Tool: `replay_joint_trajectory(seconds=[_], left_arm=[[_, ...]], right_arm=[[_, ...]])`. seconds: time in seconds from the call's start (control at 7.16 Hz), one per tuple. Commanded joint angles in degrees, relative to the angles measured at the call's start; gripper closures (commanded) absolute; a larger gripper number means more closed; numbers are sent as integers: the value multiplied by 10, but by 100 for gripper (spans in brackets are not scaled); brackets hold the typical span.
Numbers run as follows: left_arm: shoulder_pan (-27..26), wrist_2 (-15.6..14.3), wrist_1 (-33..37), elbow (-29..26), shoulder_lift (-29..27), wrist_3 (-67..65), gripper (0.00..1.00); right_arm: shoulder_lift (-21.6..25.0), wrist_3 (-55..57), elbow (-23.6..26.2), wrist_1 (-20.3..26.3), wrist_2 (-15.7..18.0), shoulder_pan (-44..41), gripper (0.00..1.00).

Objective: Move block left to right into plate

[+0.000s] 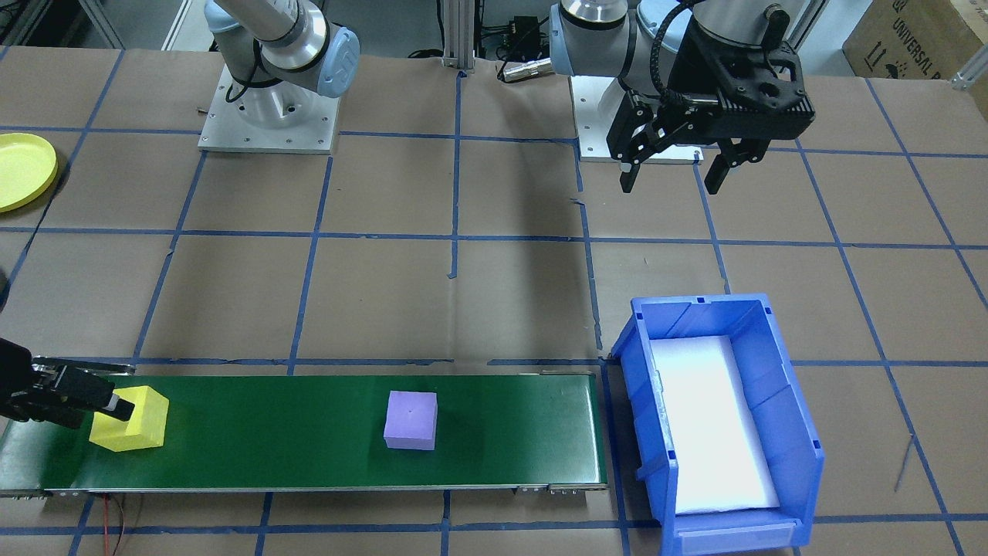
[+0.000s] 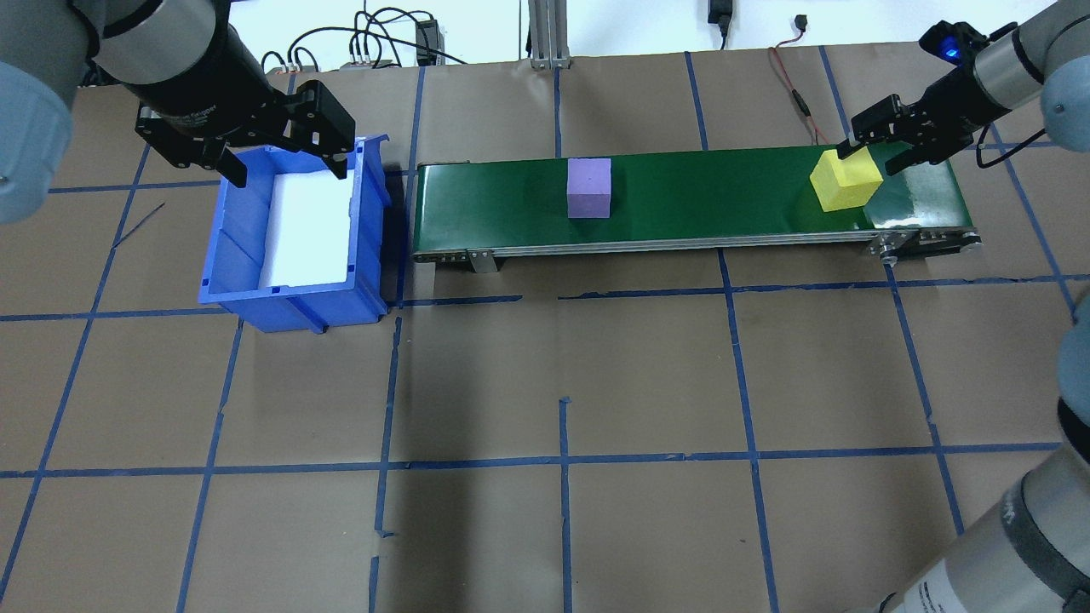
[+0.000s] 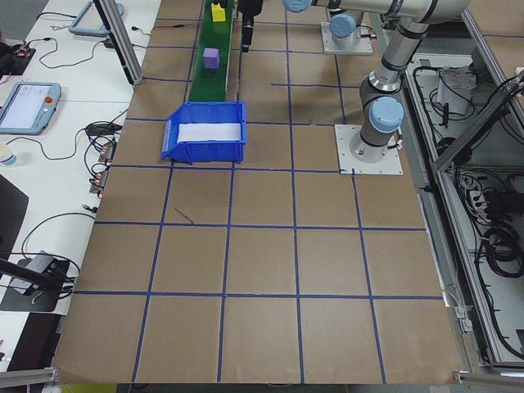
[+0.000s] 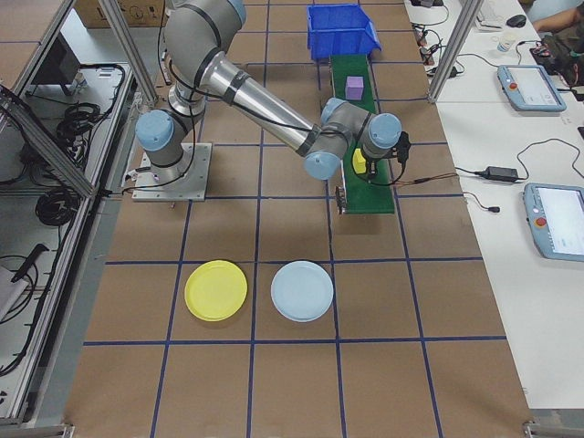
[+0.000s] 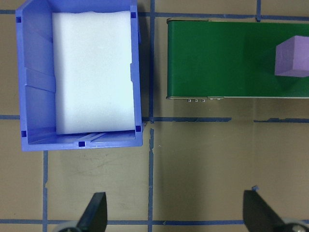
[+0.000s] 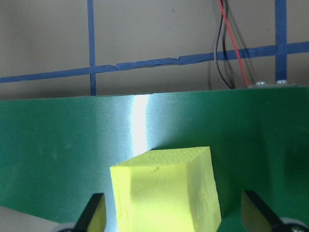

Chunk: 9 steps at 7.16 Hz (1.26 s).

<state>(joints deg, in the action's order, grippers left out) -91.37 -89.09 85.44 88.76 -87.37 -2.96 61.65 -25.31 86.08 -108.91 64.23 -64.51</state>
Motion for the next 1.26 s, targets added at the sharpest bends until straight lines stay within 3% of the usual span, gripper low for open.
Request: replay_joint_trajectory(seconds=[0.0, 0.14, 0.28, 0.42, 0.56, 0.7, 0.84, 1.12], left_arm=[[1, 0, -1, -1, 0, 1, 0], [1, 0, -2, -1, 0, 1, 0], [1, -1, -2, -1, 0, 1, 0], [1, -1, -2, -1, 0, 1, 0], [1, -1, -2, -2, 0, 1, 0], [1, -1, -2, -3, 0, 1, 0], [1, 0, -2, -3, 0, 1, 0], [1, 1, -2, -3, 0, 1, 0]], right_arm=[[0, 0, 0, -4, 19, 0, 0], [-1, -1, 1, -22, 33, 0, 0], [0, -2, 16, -42, 89, 0, 0], [-1, -2, 26, -75, 96, 0, 0], [-3, -2, 26, -77, 97, 0, 0], [-6, -4, 27, -77, 123, 0, 0], [-5, -7, 27, -96, 134, 0, 8], [2, -47, 27, -98, 159, 0, 83]])
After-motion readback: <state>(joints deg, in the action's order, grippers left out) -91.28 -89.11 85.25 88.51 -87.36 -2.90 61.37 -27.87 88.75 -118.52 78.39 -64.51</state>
